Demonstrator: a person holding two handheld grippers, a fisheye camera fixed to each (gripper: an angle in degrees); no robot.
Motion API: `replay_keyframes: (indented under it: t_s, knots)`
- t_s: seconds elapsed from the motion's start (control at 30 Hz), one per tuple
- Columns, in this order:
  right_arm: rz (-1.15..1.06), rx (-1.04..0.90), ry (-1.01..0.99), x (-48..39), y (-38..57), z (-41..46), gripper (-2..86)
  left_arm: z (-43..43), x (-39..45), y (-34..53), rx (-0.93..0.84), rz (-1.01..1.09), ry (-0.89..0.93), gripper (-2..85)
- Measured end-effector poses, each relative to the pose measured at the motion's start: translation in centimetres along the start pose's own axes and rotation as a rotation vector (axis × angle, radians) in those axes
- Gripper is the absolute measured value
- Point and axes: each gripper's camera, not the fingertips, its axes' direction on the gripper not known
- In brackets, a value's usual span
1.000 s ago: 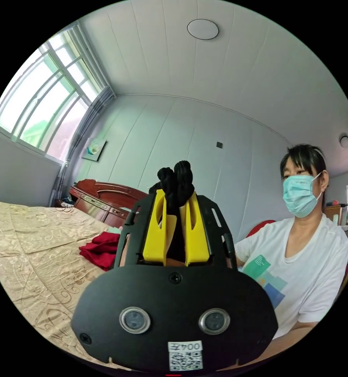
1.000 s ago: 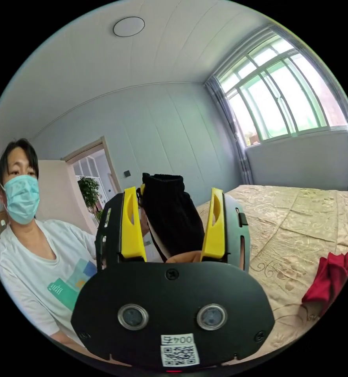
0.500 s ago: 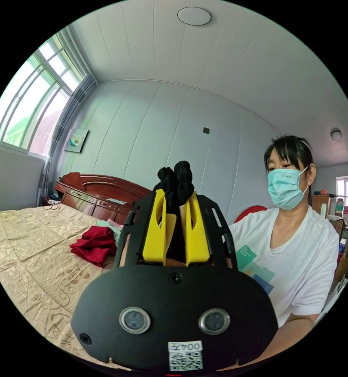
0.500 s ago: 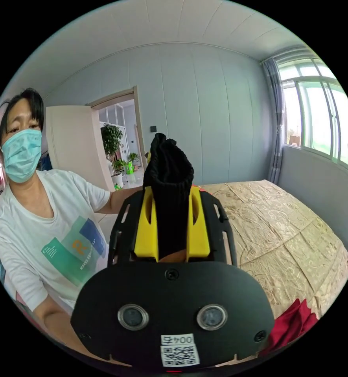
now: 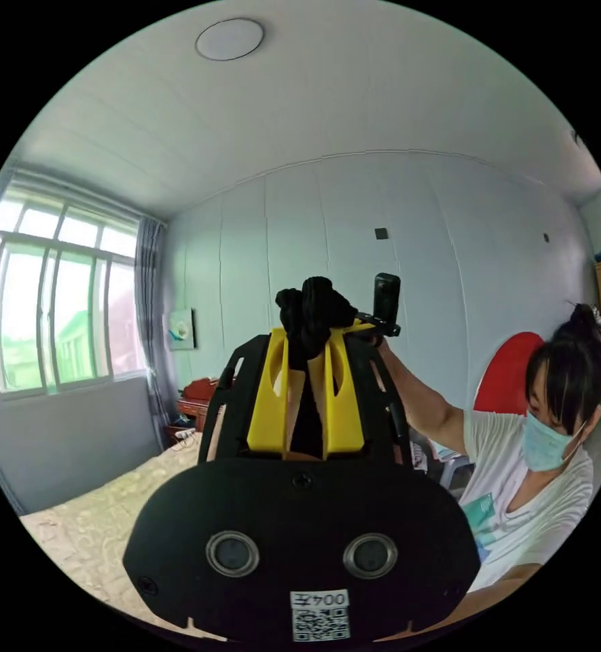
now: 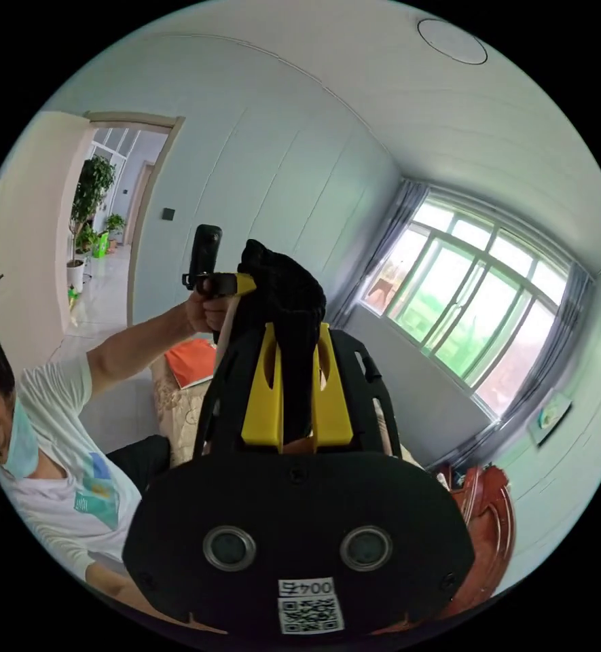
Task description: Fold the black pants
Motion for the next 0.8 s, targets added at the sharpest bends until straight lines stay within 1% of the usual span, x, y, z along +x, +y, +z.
replay_keyframes:
  t_s: [0.07,0.1,0.17,0.2,0.23,0.27,0.3,0.4,0.5,0.57,0.67,0.8]
  knots:
    - [-0.02,0.049,0.031,0.1,-2.8,-3.5,6.0,0.5,1.6,-3.4,-0.019,0.015,0.009,6.6]
    - [-0.027,0.064,0.02,0.4,-4.0,-4.7,6.0,0.5,3.0,-5.0,0.007,0.044,0.013,6.5]
    - [-0.016,0.006,0.05,1.0,-5.7,-5.3,6.0,0.8,4.7,-6.7,0.008,0.072,-0.027,6.4]
    - [-0.033,0.001,0.068,0.9,-6.6,-6.3,6.0,1.7,5.2,-7.5,-0.042,0.059,-0.049,6.3]
    - [-0.043,0.011,0.069,0.9,-6.8,-6.8,6.0,2.0,5.7,-8.0,-0.044,0.045,-0.028,6.3]
    - [-0.059,0.039,0.059,1.0,-7.0,-7.4,6.0,2.1,6.1,-8.1,-0.031,0.048,-0.013,6.2]
    - [-0.053,0.023,0.043,1.7,-7.4,-7.5,5.9,2.1,6.8,-8.5,-0.013,0.06,-0.009,6.1]
    - [-0.08,0.028,0.052,2.3,-8.4,-8.6,5.9,3.5,7.9,-9.5,-0.066,0.049,-0.027,5.8]
    - [-0.076,0.012,0.029,3.8,-9.2,-8.9,5.8,4.2,9.1,-10.5,-0.06,0.064,-0.015,5.5]
    - [-0.095,0.001,0.03,4.3,-9.5,-9.1,5.7,5.0,9.4,-10.7,-0.089,0.046,-0.015,5.2]
    - [-0.107,0.006,0.01,5.6,-9.9,-9.6,5.7,5.6,10.0,-10.8,-0.071,0.034,0.017,4.2]
    - [-0.077,0.008,-0.016,8.1,-10.2,-9.9,5.8,6.1,10.1,-10.7,-0.057,-0.054,0.022,2.4]
